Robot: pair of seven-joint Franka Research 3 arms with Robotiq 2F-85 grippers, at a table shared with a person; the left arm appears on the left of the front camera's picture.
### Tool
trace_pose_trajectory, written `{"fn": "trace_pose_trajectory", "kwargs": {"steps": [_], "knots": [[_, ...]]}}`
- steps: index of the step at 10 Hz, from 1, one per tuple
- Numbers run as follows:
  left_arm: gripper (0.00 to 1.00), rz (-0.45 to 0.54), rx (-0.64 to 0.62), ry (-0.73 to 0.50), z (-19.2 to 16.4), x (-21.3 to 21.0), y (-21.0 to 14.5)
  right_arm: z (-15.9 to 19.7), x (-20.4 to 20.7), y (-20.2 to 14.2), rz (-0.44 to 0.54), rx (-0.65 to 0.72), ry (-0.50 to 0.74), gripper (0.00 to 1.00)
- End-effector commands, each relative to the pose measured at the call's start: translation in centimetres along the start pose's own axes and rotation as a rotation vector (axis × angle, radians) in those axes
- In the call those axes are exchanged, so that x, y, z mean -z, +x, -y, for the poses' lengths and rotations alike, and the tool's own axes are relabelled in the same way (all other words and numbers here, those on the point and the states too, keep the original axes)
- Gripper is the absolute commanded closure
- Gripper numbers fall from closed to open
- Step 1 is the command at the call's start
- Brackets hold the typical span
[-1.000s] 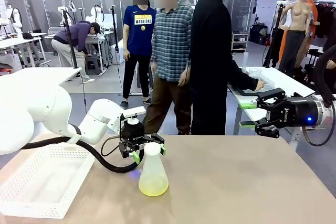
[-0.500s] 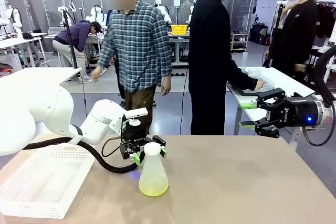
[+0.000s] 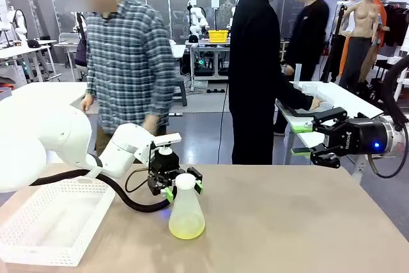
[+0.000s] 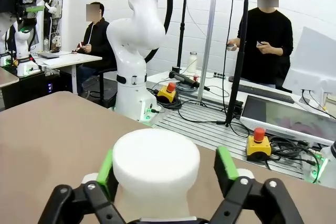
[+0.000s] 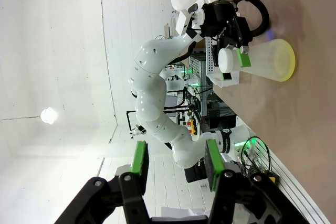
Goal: Prepare the solutions needed for the experiment.
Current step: When the human places the Big flask in the center of the table, pick up the Big flask and place it in the left Organizing basket.
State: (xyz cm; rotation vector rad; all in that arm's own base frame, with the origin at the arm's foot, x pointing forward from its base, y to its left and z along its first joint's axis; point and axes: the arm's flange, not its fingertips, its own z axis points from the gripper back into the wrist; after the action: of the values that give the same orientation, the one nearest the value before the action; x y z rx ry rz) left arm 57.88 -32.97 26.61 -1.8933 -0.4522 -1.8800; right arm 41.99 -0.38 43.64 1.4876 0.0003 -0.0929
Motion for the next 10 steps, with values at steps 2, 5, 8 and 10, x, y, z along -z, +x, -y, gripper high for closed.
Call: {"fn": "trace_pose_trajectory", "kwargs": {"steps": [2,5,8,10], "knots": [[0.4,0.029,-0.015,-0.012,-1.07,-0.33,0.11,-0.2,0.05,-0.07,0.004,-0.01,0.01,0.44],[0.67,0.038,-0.004,-0.008,-0.97,-0.3,0.02,-0.2,0.05,-0.07,0.004,-0.01,0.01,0.44],[0.96,0.033,-0.012,-0.01,-0.74,-0.37,-0.11,-0.2,0.05,-0.07,0.004,-0.01,0.01,0.44],[1.0,0.023,-0.009,-0.006,-0.68,-0.45,-0.03,-0.2,0.05,-0.07,0.004,-0.01,0.01,0.44]]}}
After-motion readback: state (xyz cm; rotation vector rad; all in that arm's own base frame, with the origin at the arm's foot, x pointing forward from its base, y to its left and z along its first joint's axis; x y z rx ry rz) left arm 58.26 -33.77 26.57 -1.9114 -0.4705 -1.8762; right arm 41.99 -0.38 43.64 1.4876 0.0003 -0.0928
